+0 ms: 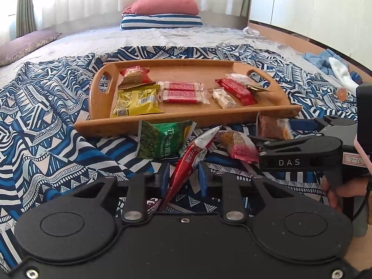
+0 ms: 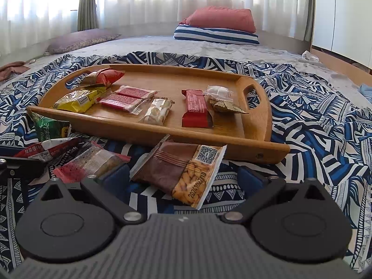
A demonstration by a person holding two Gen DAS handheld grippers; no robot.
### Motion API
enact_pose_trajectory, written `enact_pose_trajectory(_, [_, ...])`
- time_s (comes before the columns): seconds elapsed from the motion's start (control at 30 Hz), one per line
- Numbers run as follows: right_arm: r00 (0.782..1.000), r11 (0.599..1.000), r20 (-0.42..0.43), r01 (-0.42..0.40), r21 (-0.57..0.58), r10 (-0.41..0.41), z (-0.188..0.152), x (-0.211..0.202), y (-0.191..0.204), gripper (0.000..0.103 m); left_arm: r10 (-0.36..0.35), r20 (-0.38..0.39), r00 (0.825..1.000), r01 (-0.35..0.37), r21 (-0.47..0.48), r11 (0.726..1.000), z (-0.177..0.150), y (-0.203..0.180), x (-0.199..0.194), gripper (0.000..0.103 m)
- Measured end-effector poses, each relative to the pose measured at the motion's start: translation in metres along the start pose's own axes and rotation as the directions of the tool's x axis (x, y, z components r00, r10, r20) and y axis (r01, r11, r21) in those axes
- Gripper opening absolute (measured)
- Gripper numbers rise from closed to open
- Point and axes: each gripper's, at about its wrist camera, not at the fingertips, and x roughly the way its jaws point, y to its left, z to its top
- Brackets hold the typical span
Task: Organize snacks
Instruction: 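Grasp a red stick snack bag with the left tool while the right tool grasps a brown almond pack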
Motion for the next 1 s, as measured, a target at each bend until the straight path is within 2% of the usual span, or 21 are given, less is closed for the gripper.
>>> enact_pose_trajectory(0.23, [1.000,0.999,0.019,-0.021,-0.048,0.021,0.002,-0.010,0.007,0.102,-0.013,0.003,1.000,0.013,-0.010,1.000,0.004,0.000,-0.005,0.019])
enact_pose_trajectory(0.37, [0.999,0.998,0.022,-0.022,-0.062,0.023,0.001,-0.013,0.010,0.095,-0.016,0.007,1.000,0.016,-0.013,1.000,0.004,0.000,-0.008,0.018])
enact_pose_trajectory(0.5, [0.999,0.999,0.024,-0.024,-0.030,0.025,0.003,-0.014,0.006,0.083,-0.016,0.014,1.000,0.017,-0.012,1.000,0.006,0.001,-0.011,0.018])
enact_pose_trajectory(0.6, [1.000,0.999,0.013,-0.024,-0.024,0.024,0.005,-0.012,0.003,0.083,-0.015,0.019,1.000,0.015,-0.006,1.000,0.007,0.001,-0.012,0.018])
enact_pose_trajectory(0.73, [0.999,0.999,-0.012,-0.035,-0.034,0.035,0.012,-0.005,-0.004,0.091,-0.013,0.022,1.000,0.013,-0.007,1.000,0.009,0.001,-0.012,0.018])
enact_pose_trajectory(0.87, [0.996,0.997,-0.061,-0.070,0.017,0.071,0.014,0.005,-0.013,0.095,-0.016,0.019,1.000,0.016,-0.018,1.000,0.009,0.001,-0.011,0.018])
enact_pose_trajectory(0.97, [0.995,0.996,-0.059,-0.079,0.032,0.080,0.013,0.005,-0.016,0.094,-0.015,0.017,1.000,0.016,-0.025,1.000,0.009,0.001,-0.009,0.018])
enact_pose_trajectory(1.0, [0.996,0.997,-0.055,-0.074,0.031,0.076,0.013,0.004,-0.015,0.087,-0.013,0.019,1.000,0.014,-0.027,1.000,0.009,0.001,-0.009,0.018])
